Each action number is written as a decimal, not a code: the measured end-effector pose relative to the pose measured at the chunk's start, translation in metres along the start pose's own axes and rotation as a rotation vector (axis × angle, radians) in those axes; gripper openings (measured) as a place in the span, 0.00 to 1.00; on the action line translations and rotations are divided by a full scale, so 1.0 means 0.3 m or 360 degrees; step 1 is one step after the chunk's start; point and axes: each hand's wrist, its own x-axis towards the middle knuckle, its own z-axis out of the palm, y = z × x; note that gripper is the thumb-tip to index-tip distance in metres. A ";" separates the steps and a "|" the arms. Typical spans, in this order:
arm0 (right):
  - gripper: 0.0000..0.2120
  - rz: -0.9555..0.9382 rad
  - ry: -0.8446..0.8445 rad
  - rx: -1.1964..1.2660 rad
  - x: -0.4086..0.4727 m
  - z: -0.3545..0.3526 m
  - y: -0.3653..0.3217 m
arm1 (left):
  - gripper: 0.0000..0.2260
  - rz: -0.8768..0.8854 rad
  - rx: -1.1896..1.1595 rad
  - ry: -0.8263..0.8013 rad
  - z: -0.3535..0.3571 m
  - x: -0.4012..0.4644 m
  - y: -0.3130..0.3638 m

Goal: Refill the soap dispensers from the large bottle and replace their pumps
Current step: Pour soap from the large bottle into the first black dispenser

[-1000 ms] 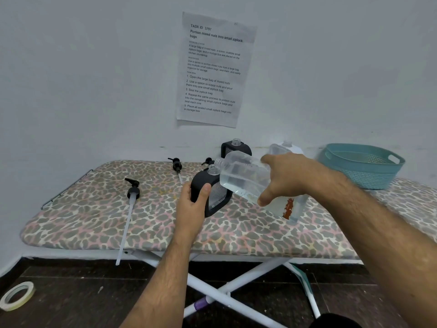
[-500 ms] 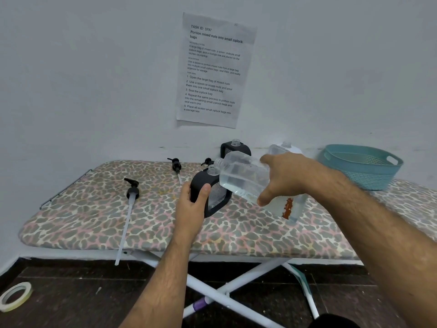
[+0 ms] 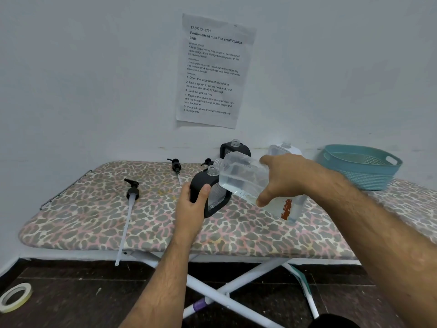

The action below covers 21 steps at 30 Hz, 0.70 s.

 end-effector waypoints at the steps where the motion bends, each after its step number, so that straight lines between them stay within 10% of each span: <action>1: 0.48 0.0001 0.0001 0.0006 -0.002 0.000 -0.001 | 0.19 0.0006 0.0002 0.0001 0.000 0.001 -0.001; 21: 0.47 0.0009 0.0021 0.0011 -0.015 0.003 -0.009 | 0.20 -0.0008 0.0090 -0.0001 0.003 0.003 0.000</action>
